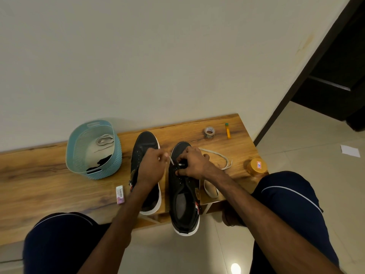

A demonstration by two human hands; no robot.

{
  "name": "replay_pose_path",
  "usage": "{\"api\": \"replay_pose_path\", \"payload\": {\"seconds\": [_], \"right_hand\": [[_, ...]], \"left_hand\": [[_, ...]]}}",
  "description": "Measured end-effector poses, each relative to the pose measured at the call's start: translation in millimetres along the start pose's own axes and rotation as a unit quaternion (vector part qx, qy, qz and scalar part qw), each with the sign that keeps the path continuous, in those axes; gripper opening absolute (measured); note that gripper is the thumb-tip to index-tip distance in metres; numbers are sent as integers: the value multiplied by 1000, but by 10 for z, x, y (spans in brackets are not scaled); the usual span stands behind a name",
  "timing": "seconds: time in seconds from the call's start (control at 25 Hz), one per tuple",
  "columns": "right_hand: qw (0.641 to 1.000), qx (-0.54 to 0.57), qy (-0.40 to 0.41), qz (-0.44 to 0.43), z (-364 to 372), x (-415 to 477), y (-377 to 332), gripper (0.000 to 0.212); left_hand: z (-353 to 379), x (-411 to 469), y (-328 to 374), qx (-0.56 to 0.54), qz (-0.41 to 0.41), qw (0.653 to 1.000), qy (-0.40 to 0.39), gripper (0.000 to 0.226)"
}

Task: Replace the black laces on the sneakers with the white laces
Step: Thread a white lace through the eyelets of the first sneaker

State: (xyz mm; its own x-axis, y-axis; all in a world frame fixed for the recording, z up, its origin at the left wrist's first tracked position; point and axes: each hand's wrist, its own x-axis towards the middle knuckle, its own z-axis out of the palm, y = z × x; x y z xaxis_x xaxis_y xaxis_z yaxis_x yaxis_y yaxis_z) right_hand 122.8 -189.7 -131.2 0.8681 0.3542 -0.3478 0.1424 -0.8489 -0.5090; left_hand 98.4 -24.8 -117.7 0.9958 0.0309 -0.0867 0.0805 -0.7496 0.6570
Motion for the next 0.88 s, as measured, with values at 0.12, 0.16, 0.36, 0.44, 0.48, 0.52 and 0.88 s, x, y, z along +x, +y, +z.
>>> {"api": "replay_pose_path", "payload": {"seconds": [0.12, 0.16, 0.36, 0.44, 0.48, 0.52, 0.88], "right_hand": [[1000, 15, 22, -2, -17, 1, 35, 48], [999, 19, 27, -2, -18, 1, 43, 47], [999, 10, 34, 3, 21, 11, 49, 48], [999, 9, 40, 6, 31, 14, 50, 48], [999, 11, 42, 7, 32, 14, 52, 47], [999, 12, 42, 8, 34, 17, 55, 48], [999, 12, 39, 18, 38, 56, 86, 50]], "left_hand": [[-307, 31, 87, -434, -100, 895, 19, 26], [-337, 23, 102, -493, -106, 863, 18, 28], [77, -51, 42, -2, 0, 1000, -23, 26], [228, -49, 1, 205, 15, 978, -40, 34], [261, -53, 1, 265, 14, 963, -39, 31], [264, -44, 1, 307, 14, 950, -49, 30], [-266, 32, 159, -506, -82, 859, 10, 29]]}}
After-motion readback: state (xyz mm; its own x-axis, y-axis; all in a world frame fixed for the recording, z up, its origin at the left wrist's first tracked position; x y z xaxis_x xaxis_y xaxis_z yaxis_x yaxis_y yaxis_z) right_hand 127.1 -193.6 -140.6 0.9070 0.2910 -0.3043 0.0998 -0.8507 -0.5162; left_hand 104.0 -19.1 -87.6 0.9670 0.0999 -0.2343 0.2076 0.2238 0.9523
